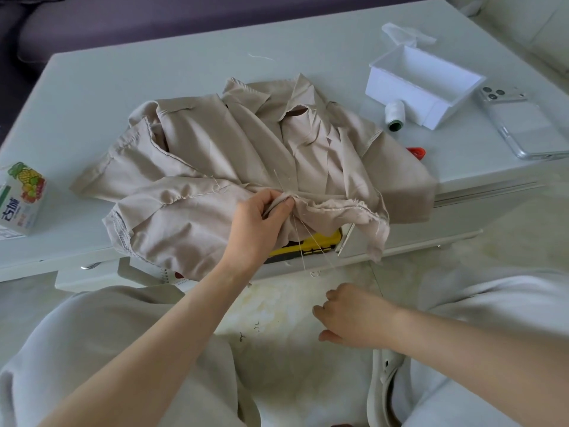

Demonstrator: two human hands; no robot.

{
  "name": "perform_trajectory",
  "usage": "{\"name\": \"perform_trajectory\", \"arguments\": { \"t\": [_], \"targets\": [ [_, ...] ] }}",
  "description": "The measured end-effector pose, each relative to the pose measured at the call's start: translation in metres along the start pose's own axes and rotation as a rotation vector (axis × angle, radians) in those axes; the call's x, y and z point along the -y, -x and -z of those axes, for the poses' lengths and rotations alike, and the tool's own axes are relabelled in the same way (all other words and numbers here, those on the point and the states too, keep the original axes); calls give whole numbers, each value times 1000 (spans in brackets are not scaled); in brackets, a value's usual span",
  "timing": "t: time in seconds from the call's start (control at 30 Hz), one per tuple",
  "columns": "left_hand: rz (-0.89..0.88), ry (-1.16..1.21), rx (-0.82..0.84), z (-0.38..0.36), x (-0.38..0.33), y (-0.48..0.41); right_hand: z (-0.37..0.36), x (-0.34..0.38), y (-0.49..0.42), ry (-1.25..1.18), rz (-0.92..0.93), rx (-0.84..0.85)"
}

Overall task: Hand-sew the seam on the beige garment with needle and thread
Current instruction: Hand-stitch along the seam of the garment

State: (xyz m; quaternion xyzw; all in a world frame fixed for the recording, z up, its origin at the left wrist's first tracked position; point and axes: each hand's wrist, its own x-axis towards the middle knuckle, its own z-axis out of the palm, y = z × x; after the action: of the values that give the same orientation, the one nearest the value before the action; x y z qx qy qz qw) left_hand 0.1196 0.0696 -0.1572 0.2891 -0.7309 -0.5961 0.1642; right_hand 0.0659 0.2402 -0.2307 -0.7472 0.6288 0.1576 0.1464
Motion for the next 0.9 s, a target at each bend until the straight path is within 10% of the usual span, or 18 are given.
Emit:
{"name": "perform_trajectory", "arguments": {
  "t": [0.5, 0.73, 0.9],
  "targets": [
    [-16, -99, 108, -1, 0, -1, 72, -37, 11, -526, -430, -1112],
    [-142, -277, 184, -5, 1, 9, 76, -41, 2, -705, -725, -911],
    [-152, -300, 173, -2, 1, 10, 76, -39, -1, -816, -579, -952]
  ]
}}
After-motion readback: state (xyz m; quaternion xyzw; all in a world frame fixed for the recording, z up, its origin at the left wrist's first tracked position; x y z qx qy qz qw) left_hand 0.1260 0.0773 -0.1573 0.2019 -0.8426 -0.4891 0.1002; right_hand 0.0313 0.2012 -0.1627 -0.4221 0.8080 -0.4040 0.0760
